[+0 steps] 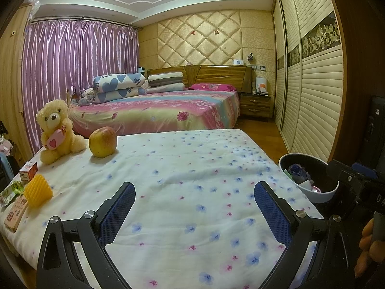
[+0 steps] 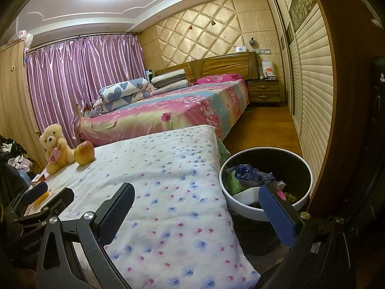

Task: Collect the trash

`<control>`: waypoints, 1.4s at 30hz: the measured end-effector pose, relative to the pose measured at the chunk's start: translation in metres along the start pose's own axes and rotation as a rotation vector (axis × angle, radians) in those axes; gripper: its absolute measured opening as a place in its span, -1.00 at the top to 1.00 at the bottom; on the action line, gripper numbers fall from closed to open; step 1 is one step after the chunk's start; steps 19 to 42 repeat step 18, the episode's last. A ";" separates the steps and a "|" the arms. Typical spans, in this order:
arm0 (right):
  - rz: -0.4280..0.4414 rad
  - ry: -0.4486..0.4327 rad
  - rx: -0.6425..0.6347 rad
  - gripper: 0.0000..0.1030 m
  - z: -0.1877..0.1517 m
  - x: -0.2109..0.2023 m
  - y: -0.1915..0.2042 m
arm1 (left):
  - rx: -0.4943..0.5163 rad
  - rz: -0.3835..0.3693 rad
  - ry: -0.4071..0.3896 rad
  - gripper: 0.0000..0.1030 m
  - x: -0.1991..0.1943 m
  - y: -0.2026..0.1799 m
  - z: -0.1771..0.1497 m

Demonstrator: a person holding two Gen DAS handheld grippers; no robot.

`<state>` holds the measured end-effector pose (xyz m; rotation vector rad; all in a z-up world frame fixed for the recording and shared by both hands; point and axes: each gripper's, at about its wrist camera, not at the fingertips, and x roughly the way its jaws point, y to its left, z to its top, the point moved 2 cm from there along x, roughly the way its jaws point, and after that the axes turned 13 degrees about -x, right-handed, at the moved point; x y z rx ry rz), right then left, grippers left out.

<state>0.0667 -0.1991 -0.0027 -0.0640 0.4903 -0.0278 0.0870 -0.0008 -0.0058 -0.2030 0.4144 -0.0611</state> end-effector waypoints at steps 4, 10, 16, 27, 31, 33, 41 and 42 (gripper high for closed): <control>0.001 0.001 0.000 -1.00 0.000 0.000 0.001 | 0.000 -0.003 0.009 -0.95 0.001 0.001 -0.001; 0.010 0.023 0.009 -1.00 -0.001 0.002 0.004 | -0.002 -0.005 0.027 -0.95 0.007 0.003 0.000; 0.021 0.051 0.027 -1.00 -0.001 0.011 0.004 | -0.007 -0.014 0.039 -0.95 0.011 0.003 0.003; 0.025 0.062 0.031 -1.00 -0.001 0.015 0.004 | -0.010 -0.022 0.046 -0.95 0.013 0.003 0.003; 0.025 0.062 0.031 -1.00 -0.001 0.015 0.004 | -0.010 -0.022 0.046 -0.95 0.013 0.003 0.003; 0.025 0.062 0.031 -1.00 -0.001 0.015 0.004 | -0.010 -0.022 0.046 -0.95 0.013 0.003 0.003; 0.025 0.062 0.031 -1.00 -0.001 0.015 0.004 | -0.010 -0.022 0.046 -0.95 0.013 0.003 0.003; 0.025 0.062 0.031 -1.00 -0.001 0.015 0.004 | -0.010 -0.022 0.046 -0.95 0.013 0.003 0.003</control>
